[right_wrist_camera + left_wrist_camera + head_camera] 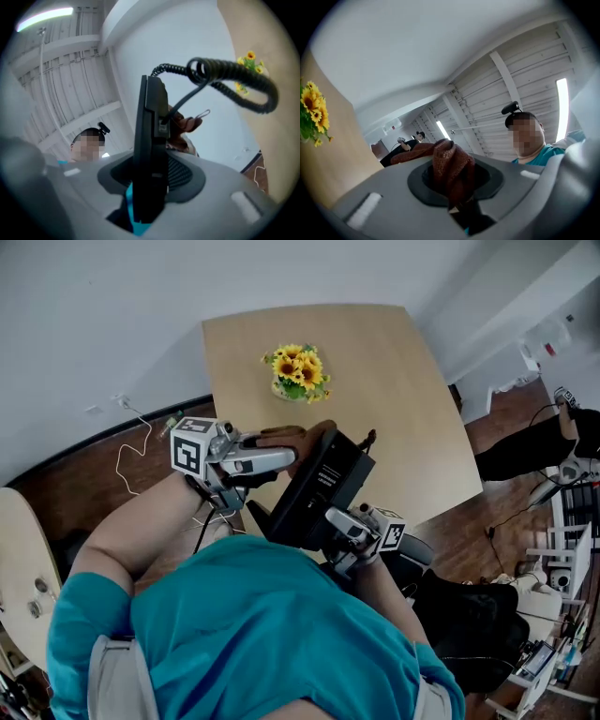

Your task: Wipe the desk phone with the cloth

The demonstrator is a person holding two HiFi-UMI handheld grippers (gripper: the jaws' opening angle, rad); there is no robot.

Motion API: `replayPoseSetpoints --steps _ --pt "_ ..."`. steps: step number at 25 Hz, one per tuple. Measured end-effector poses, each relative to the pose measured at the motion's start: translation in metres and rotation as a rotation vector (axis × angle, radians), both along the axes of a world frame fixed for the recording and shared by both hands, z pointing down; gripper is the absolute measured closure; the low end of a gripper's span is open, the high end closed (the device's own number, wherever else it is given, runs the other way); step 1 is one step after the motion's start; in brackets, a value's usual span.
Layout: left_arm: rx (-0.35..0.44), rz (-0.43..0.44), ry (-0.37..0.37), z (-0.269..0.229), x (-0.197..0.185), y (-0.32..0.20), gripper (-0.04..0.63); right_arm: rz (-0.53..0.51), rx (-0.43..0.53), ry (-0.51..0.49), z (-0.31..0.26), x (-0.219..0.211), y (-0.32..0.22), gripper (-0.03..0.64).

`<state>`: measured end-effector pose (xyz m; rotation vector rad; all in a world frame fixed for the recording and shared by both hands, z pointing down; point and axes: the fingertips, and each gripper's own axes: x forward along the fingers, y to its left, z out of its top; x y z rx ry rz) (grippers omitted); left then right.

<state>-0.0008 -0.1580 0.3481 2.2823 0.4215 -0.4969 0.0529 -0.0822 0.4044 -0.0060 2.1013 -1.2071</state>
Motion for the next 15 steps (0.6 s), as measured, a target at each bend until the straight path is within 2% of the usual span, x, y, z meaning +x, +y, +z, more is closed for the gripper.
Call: replayPoseSetpoints --steps 5,10,12,15 --pt "0.122 0.124 -0.063 0.002 0.002 0.034 0.508 0.056 -0.008 -0.05 -0.006 0.027 -0.012 0.448" --pt "0.25 0.173 -0.121 0.001 -0.012 0.045 0.508 0.047 0.025 0.042 -0.003 0.016 -0.01 0.448" --pt "0.344 0.18 -0.173 0.002 -0.022 0.052 0.508 0.065 0.021 0.092 0.001 0.013 -0.009 0.448" --pt "0.537 0.232 -0.281 0.012 -0.032 0.072 0.508 0.079 0.046 0.147 0.004 0.01 -0.005 0.448"
